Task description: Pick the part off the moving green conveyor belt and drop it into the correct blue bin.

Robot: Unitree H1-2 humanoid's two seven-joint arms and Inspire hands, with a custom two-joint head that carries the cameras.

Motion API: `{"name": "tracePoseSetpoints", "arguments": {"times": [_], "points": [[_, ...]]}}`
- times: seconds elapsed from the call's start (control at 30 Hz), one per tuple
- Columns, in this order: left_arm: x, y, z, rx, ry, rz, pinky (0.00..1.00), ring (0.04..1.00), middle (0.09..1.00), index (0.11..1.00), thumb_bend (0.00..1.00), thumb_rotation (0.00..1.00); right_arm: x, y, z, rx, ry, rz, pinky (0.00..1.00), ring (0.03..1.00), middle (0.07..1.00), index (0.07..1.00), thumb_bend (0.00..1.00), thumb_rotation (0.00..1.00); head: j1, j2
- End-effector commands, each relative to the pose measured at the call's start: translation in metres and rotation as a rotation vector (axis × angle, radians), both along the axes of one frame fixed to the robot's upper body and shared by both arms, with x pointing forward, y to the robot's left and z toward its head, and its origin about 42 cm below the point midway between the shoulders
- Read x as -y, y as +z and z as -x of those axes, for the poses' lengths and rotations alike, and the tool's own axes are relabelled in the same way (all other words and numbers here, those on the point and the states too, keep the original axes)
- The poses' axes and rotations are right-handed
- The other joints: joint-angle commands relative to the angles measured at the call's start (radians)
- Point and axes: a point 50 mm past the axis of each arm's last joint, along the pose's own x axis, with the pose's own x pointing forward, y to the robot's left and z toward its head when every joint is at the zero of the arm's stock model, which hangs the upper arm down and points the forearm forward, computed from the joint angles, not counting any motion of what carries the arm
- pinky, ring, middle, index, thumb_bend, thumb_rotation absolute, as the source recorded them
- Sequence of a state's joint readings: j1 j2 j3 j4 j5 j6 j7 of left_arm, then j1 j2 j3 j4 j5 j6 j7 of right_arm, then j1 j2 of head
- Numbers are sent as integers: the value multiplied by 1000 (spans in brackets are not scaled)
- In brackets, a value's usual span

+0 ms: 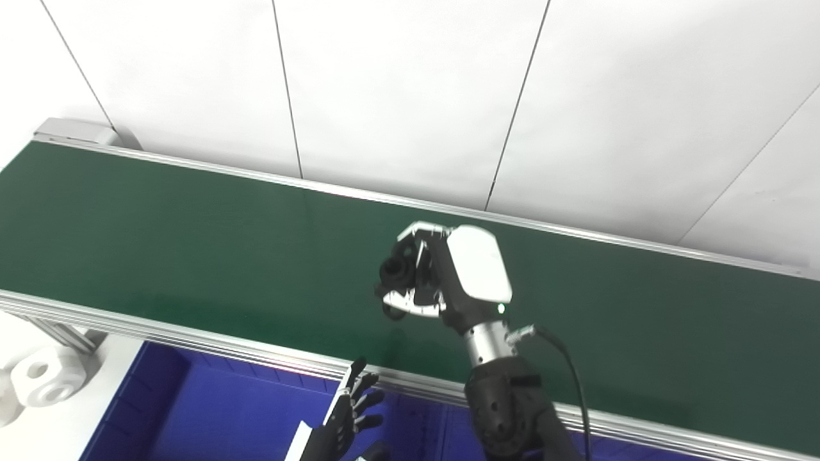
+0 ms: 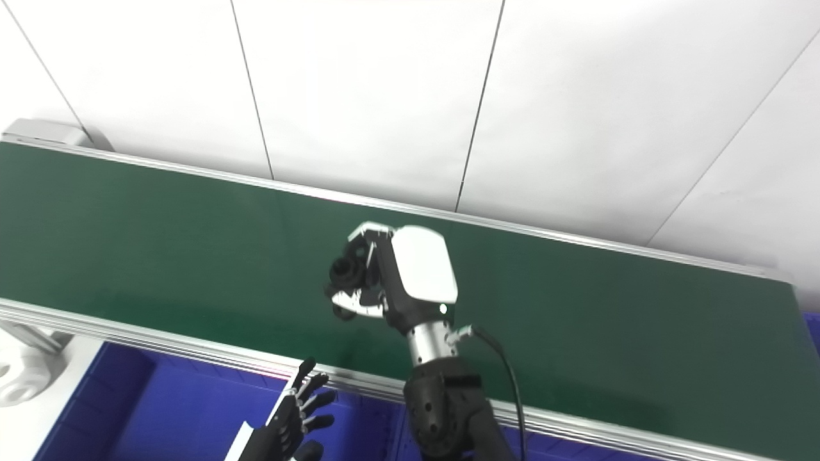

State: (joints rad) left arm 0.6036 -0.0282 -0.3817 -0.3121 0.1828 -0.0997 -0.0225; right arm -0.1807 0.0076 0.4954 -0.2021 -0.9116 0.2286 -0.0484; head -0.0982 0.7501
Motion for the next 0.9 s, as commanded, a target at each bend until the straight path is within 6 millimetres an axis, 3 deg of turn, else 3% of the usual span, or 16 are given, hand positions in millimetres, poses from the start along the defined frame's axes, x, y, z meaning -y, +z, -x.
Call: {"name": "tracePoseSetpoints", "arguments": {"times": [0.0,0.27,0.3,0.47,0.5,0.53,0.67,0.7,0.87], "points": [[19,13,-8,46,-5,82,816,887,937,1000,811,832,-1,36,1,102,22,-23,141,197,295,486,503,144,-26,-1],[-4,16,-10,46,8,48,818,890,956,1000,785,872,28,54,31,143,34,26,130,185,272,486,503,139,-176,16],[-10,17,-11,46,6,42,820,892,958,1000,786,876,36,54,40,135,36,43,129,184,271,486,502,139,-231,34],[-42,26,-17,49,-4,-3,840,914,979,1000,810,989,65,50,84,71,38,143,147,208,294,485,501,140,-384,90],[-46,27,-18,47,-5,-3,847,917,981,1000,808,993,67,49,90,61,38,157,155,217,302,485,501,140,-384,90],[-53,28,-21,41,-5,7,855,920,984,1000,807,998,72,48,99,42,33,174,163,226,310,485,500,140,-437,112],[-77,33,-32,24,-5,15,895,936,990,1000,826,984,77,48,121,-9,3,201,109,161,237,483,504,138,-549,165],[-81,33,-35,15,-5,14,897,935,987,1000,828,983,80,47,126,-17,-6,209,102,154,228,483,505,137,-549,165],[-104,37,-53,-17,26,15,904,925,967,1000,835,926,81,42,141,-52,-61,241,120,179,271,485,506,134,-660,202]]}}
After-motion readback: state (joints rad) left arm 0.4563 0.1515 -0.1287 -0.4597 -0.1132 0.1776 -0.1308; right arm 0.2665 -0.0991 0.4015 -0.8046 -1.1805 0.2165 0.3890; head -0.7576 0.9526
